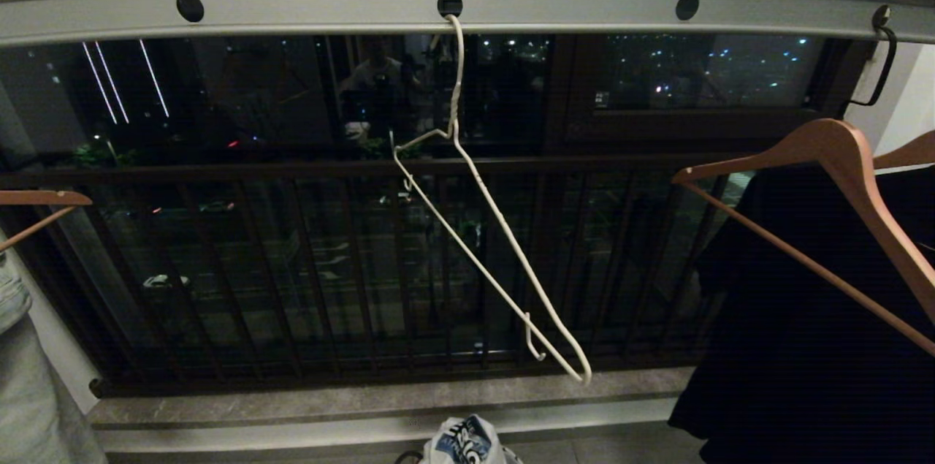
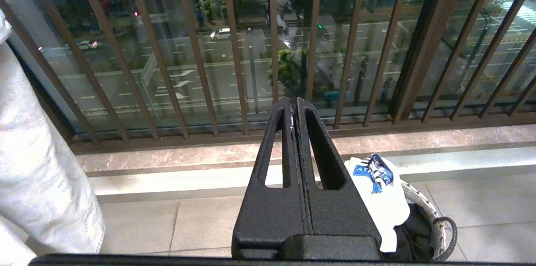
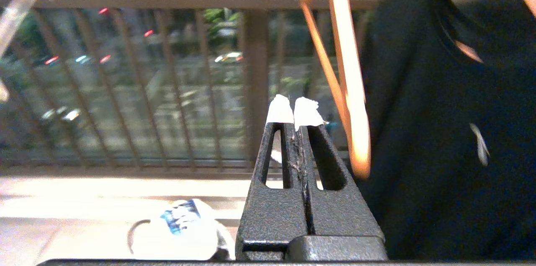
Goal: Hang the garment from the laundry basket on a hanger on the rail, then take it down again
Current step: Pick up the clothes rack on the clothesline
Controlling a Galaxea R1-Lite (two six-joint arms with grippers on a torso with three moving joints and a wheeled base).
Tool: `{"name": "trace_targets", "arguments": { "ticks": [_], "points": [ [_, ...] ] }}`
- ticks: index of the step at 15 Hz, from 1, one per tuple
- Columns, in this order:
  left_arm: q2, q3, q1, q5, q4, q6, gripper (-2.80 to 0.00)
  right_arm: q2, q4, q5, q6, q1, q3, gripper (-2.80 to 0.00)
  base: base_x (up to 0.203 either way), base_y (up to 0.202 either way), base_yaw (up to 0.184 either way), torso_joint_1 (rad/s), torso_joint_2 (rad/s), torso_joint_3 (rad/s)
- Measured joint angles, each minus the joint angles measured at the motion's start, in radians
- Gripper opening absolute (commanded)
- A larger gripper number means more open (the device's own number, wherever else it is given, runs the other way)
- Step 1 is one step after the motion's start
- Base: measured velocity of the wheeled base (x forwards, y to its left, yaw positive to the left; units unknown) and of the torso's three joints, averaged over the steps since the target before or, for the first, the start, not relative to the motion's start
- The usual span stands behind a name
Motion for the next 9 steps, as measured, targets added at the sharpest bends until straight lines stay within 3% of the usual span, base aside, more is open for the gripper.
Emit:
{"name": "trace_targets", "arguments": {
  "ticks": [5,9],
  "points": [
    [0.0,0.0,0.0,0.0,0.0,0.0,-2.8,0.355,0.007,0.141,0.001,0.029,-0.319,-2.8,0.0,0.0,0.0,0.0,0.0,0.0],
    [0.0,0.0,0.0,0.0,0.0,0.0,-2.8,0.573,0.005,0.131,0.046,0.241,-0.486,-2.8,0.0,0.0,0.0,0.0,0.0,0.0]
  ]
}}
